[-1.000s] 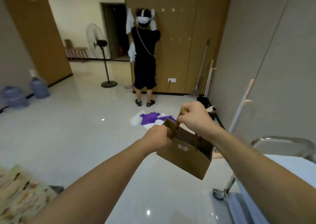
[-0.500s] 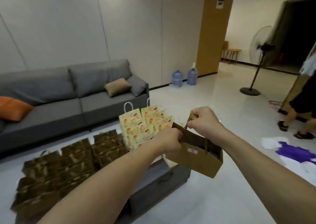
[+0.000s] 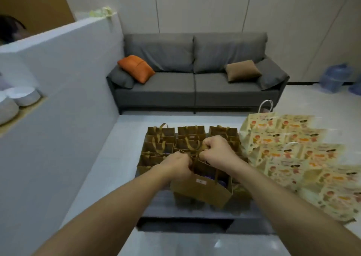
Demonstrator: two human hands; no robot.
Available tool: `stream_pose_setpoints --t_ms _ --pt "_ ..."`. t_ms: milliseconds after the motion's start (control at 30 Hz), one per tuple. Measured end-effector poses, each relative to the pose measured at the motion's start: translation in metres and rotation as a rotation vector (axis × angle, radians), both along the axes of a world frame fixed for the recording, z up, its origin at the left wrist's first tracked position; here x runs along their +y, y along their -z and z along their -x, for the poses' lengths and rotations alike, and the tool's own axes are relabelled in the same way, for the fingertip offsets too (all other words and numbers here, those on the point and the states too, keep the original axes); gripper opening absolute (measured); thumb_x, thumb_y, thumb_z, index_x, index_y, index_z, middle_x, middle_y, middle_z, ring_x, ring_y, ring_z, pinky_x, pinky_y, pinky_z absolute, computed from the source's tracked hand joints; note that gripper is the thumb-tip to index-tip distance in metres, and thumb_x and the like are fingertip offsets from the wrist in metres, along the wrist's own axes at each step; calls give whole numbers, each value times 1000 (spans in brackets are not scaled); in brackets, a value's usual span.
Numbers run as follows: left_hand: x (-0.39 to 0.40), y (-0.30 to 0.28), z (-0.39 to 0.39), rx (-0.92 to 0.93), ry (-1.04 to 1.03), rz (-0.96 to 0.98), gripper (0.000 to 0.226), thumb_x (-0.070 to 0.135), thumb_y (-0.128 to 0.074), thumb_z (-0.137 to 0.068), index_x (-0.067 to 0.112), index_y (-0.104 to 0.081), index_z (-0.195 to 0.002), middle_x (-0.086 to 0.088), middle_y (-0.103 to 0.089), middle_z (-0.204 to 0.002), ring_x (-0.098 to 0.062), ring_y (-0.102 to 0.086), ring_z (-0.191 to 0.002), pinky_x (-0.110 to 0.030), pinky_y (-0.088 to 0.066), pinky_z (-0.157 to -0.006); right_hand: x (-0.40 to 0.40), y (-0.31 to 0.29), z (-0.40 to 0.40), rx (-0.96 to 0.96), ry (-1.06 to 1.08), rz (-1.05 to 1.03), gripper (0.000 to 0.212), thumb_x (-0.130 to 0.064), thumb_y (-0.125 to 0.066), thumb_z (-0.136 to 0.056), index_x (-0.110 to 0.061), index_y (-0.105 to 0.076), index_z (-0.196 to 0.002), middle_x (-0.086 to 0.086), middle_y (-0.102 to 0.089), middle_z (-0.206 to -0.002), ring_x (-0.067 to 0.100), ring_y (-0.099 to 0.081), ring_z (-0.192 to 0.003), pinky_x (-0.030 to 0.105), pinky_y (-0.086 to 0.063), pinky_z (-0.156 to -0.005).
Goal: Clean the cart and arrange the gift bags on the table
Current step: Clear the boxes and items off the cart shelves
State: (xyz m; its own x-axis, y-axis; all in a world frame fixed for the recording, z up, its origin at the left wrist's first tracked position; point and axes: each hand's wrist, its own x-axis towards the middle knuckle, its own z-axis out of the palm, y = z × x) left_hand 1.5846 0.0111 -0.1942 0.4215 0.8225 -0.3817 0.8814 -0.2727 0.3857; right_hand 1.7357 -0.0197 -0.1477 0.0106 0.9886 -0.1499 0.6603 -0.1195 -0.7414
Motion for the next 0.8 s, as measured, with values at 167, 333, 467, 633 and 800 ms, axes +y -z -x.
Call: stream_pose_setpoints --t_ms 167,333,467,633,800 --pt "50 28 76 174 -131 95 31 27 -65 -90 25 -52 -61 4 -55 -70 -21 -57 -75 -29 -42 -64 65 42 75 42 -189 77 18 -1 -66 -81 0 -56 -66 7 -53 -65 29 -61 -68 49 -55 -66" --pt "63 61 126 267 -302 158 28 33 -57 -96 19 -53 -73 -11 -68 -96 -28 -62 -91 -30 -40 -69 110 98 132 112 -361 184 34 3 -62 -75 -16 -44 -53 2 -49 -55 19 -52 -57 38 -44 -53" --pt "67 94 154 290 -485 230 26 24 -52 -96 16 -50 -71 -14 -68 -95 -30 -63 -95 -29 -37 -67 135 139 167 62 -562 253 35 -2 -63 -75 -17 -40 -55 0 -48 -60 18 -49 -63 28 -30 -49" --pt "56 139 164 210 -608 263 17 26 -61 -93 15 -67 -103 -6 -63 -113 -24 -60 -106 -27 -42 -79 150 192 189 -65 -739 286 18 -18 -62 -90 -17 -51 -76 2 -57 -78 24 -56 -80 30 -42 -60" --pt "37 180 157 151 -696 296 49 28 -65 -95 19 -52 -142 -4 -54 -142 -23 -54 -126 -31 -42 -104 155 240 192 -200 -800 288 27 -25 -60 -98 -11 -61 -121 11 -66 -117 29 -62 -113 40 -53 -96"
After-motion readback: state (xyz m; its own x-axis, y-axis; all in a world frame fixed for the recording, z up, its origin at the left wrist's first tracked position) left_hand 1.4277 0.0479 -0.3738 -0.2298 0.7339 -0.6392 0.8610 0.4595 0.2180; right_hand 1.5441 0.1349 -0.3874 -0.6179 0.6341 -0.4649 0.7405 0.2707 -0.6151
